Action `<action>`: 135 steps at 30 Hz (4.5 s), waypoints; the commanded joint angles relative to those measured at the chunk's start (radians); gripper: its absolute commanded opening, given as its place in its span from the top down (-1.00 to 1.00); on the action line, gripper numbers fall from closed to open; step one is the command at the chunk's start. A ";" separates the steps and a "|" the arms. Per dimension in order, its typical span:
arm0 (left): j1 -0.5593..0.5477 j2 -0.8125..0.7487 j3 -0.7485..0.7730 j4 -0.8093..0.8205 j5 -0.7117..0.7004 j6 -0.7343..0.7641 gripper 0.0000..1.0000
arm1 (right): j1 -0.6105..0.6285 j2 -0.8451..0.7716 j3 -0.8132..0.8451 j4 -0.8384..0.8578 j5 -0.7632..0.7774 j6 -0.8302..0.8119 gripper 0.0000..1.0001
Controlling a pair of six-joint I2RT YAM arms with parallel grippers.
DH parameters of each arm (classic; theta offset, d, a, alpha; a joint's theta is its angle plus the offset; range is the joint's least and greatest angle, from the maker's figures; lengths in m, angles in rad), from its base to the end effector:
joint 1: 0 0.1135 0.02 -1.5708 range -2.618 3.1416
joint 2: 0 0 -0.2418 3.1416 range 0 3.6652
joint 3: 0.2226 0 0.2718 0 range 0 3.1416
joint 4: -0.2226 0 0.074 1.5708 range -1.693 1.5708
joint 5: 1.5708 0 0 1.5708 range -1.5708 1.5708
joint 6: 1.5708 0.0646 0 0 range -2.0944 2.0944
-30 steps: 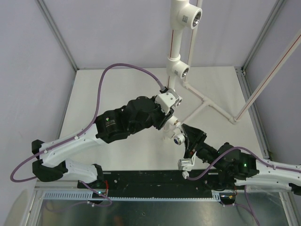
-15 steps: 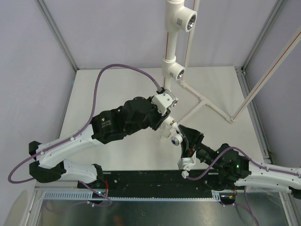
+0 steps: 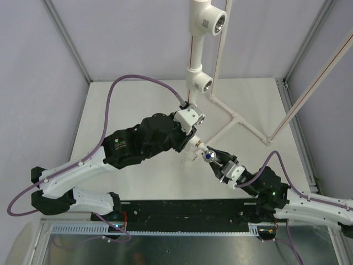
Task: Install the water faucets
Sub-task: Install the water faucet onto the adaptor.
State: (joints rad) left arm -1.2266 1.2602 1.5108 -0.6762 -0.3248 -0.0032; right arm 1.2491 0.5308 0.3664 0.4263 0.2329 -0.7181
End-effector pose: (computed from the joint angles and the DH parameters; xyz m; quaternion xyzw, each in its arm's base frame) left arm 0.1244 -0.2860 0.4118 0.4046 0.7293 -0.1974 0.5151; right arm 0.0821 0.1993 0.2871 -0.4523 0.4117 0.1385 0.7790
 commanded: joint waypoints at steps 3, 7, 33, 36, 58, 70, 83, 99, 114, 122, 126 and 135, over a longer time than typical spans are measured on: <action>-0.206 0.072 0.011 0.314 0.823 -0.155 0.27 | 0.021 0.123 0.047 0.207 0.134 0.612 1.00; -0.206 0.074 0.012 0.315 0.825 -0.155 0.27 | 0.000 0.112 0.058 0.208 0.198 0.916 1.00; -0.206 0.083 0.014 0.316 0.770 -0.176 0.28 | -0.071 -0.013 0.060 -0.098 0.542 1.929 1.00; -0.206 0.079 0.011 0.315 0.756 -0.179 0.19 | -0.070 -0.019 0.064 -0.127 0.539 1.891 1.00; -0.133 -0.007 -0.120 0.354 0.519 -0.181 -0.75 | -0.070 -0.088 0.026 -0.234 0.558 1.821 1.00; -0.001 -0.114 -0.271 0.522 0.517 -0.085 -0.99 | -0.070 -0.092 0.013 -0.226 0.548 1.772 1.00; 0.200 -0.106 -0.338 0.735 0.723 -0.011 -0.99 | -0.072 -0.091 0.012 -0.234 0.545 1.783 1.00; 0.297 0.060 -0.199 0.746 0.823 -0.039 -0.89 | -0.074 -0.092 -0.014 -0.244 0.561 2.013 1.00; 0.332 0.083 -0.176 0.747 0.896 -0.083 -0.28 | -0.072 -0.111 -0.049 -0.268 0.611 2.348 1.00; 0.334 0.091 -0.178 0.748 0.896 -0.082 -0.21 | -0.055 -0.122 -0.049 -0.314 0.659 2.539 1.00; 0.334 0.096 -0.174 0.747 0.897 -0.080 -0.08 | -0.033 -0.115 -0.049 -0.311 0.698 2.606 1.00; 0.335 0.120 -0.159 0.747 0.881 -0.084 -0.04 | 0.024 -0.114 -0.058 -0.334 0.765 2.736 1.00</action>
State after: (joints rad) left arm -0.8738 1.3678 1.2999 0.0513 0.5014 -0.0536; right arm 1.2610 0.4046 0.3439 0.2111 0.7765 1.6901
